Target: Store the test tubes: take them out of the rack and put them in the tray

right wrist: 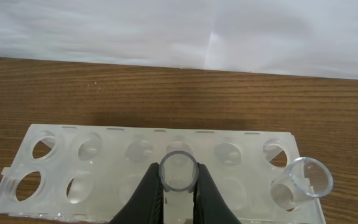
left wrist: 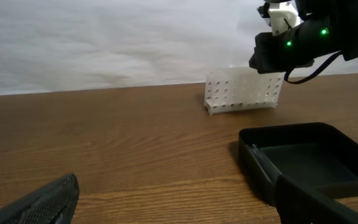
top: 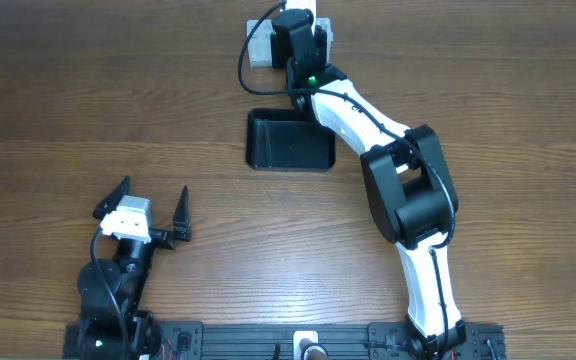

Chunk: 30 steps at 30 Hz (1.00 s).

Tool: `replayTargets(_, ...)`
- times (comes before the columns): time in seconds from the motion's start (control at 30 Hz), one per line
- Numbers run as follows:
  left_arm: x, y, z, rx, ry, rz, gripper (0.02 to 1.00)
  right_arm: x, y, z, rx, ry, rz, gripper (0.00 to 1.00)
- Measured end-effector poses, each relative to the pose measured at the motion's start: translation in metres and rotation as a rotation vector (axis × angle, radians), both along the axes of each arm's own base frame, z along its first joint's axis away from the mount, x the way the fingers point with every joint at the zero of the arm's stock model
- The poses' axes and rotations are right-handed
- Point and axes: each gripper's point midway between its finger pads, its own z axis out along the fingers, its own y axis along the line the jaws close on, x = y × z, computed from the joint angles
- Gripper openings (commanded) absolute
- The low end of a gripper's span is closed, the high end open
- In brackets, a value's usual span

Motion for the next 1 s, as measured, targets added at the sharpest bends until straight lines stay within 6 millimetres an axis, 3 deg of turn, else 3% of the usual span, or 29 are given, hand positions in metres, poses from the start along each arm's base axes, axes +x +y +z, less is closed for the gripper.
replayTargets(0.2, 0.000, 0.000, 0.000, 0.000, 0.000, 0.000, 1.000, -0.001, -0.001, 0.006, -0.005, -0.005, 0.003, 0.066)
replayTargets(0.33, 0.000, 0.000, 0.000, 0.000, 0.000, 0.000, 1.000, -0.004, -0.002, 0.034, 0.009, -0.033, 0.003, 0.069)
replayTargets(0.63, 0.000, 0.000, 0.000, 0.000, 0.000, 0.000, 1.000, -0.031, -0.016, 0.163, 0.077, -0.187, 0.004, 0.056)
replayTargets(0.73, 0.000, 0.000, 0.000, 0.000, 0.000, 0.000, 0.998, -0.048, -0.024, 0.188, 0.076, -0.179, 0.001, 0.042)
replayTargets(0.83, 0.000, 0.000, 0.000, 0.000, 0.000, 0.000, 1.000, -0.070, -0.035, 0.184, 0.057, -0.082, -0.011, 0.029)
replayTargets(1.0, 0.000, 0.000, 0.000, 0.000, 0.000, 0.000, 1.000, -0.101, -0.048, 0.143, 0.032, 0.136, -0.046, 0.012)
